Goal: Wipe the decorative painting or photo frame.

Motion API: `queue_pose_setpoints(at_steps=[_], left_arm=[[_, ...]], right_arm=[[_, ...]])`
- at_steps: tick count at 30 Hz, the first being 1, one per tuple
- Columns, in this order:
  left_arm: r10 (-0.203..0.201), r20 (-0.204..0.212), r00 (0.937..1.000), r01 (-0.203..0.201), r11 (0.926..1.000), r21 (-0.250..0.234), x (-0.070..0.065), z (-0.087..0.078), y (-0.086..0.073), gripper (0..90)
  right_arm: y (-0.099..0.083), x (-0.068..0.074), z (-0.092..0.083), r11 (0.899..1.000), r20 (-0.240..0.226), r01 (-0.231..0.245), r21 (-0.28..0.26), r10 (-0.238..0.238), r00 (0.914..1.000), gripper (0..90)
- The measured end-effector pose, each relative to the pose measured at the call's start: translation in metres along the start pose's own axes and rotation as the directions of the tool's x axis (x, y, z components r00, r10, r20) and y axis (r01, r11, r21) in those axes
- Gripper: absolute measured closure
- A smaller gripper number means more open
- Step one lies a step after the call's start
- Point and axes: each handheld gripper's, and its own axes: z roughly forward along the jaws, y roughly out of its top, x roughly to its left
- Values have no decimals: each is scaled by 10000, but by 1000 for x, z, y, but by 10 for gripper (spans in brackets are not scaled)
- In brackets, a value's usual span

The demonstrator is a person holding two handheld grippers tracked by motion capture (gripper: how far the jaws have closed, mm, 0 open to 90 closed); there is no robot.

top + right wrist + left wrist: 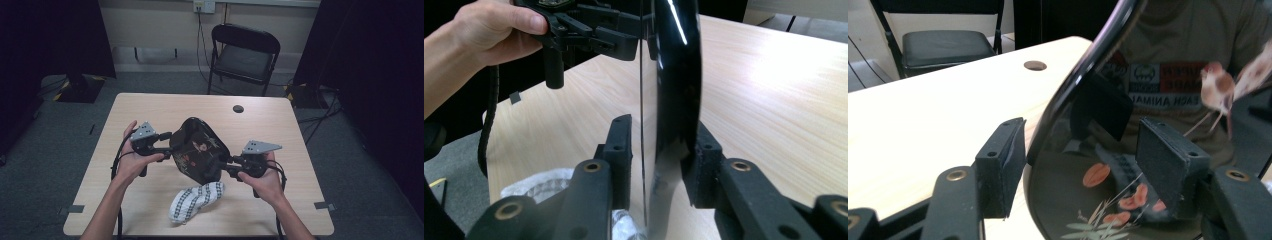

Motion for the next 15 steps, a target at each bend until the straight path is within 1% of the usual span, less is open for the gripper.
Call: queue_pose_setpoints(at_steps=[3,4,6,7,9,12,15], left_arm=[[-140,59,9999,141,9998,-167,1,-2,1,378],[-118,8,9999,119,9998,-161,2,-2,1,377],[-71,-40,10000,70,9999,-96,3,-2,2,370],[-61,-9,10000,61,9999,-138,3,-1,1,371],[-61,83,9999,61,10000,-48,2,0,1,379],[101,99,9999,-102,9999,100,-1,1,1,377],[89,178,9998,-89,10000,-2,-2,1,1,378]], right_arm=[[-3,-4,-3,9999,-62,27,122,-26,10000,710],[-4,-5,-5,9998,-92,-9,209,11,10000,718],[-6,-8,-8,9999,-16,-103,121,103,9999,725],[-6,-9,-9,9999,-35,-121,114,121,9999,741],[-5,-9,-10,9999,61,-64,119,63,10000,769],[-5,-10,-11,9999,51,-99,133,98,9999,770],[-5,-14,-14,9998,121,-203,71,202,9997,772]])
